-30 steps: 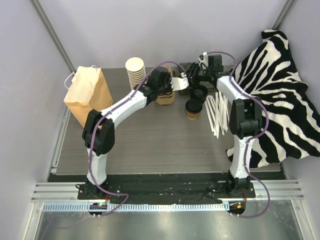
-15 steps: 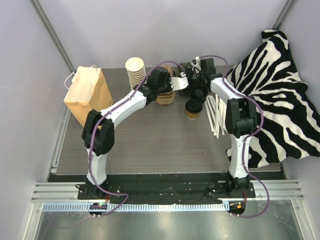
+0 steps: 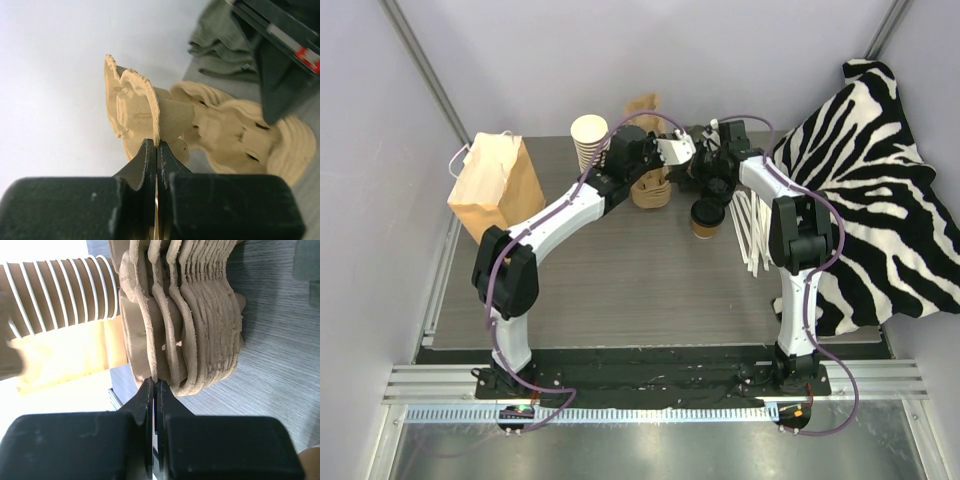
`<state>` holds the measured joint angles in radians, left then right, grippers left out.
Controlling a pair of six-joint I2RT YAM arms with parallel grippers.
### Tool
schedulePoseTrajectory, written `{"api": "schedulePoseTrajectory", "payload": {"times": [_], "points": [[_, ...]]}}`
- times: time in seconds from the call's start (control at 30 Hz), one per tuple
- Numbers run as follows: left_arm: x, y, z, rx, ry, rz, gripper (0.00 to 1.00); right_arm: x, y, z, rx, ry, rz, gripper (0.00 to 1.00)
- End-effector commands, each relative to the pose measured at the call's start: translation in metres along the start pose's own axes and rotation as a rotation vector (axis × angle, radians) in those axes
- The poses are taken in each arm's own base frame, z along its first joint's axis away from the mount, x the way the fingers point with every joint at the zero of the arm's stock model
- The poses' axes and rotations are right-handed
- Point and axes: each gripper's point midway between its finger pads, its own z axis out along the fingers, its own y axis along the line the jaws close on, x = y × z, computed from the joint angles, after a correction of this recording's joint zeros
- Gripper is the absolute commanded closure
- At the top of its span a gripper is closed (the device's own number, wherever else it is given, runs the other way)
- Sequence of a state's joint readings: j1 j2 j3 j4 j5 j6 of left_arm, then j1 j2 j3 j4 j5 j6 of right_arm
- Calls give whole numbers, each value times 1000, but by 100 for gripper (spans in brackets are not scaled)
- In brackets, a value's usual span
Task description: Pack the takeout coffee
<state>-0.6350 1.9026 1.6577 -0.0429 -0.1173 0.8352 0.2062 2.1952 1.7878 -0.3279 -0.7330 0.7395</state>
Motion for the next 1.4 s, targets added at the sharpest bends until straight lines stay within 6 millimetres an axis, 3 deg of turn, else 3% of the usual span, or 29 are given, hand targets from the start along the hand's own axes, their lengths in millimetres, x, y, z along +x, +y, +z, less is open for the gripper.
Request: {"api": "schedulePoseTrajectory", "payload": {"times": [0.0, 0.13, 0.33, 0.43, 0.53, 0.7, 0.83, 1.07, 1.27, 1.37], "points": [[-39, 59, -24, -190, -132, -27, 100, -5, 10, 0, -5, -20, -41, 99], [-56, 79, -34, -239, -181, -36, 100, -6, 20, -3, -28, -17, -66, 83], [-84, 110, -65, -288, -258, -49, 100, -21, 57, -24, -75, -77, -156, 66], [-93, 119, -82, -294, -280, -54, 100, -23, 74, -37, -78, -111, -198, 52], [-99, 125, -101, -293, -298, -54, 100, -19, 76, -44, -58, -123, -216, 52], [-104, 128, -130, -284, -324, -59, 100, 8, 69, -47, -7, -100, -223, 53], [-106, 128, -147, -277, -337, -74, 100, 34, 57, -35, 39, -58, -217, 61], [-108, 126, -180, -242, -362, -113, 100, 72, 27, -8, 152, -7, -202, 65], [-105, 122, -212, -220, -378, -156, 100, 65, 16, 16, 180, -57, -193, 64], [-103, 109, -220, -165, -384, -164, 100, 54, 6, 30, 197, -73, -175, 63]]}}
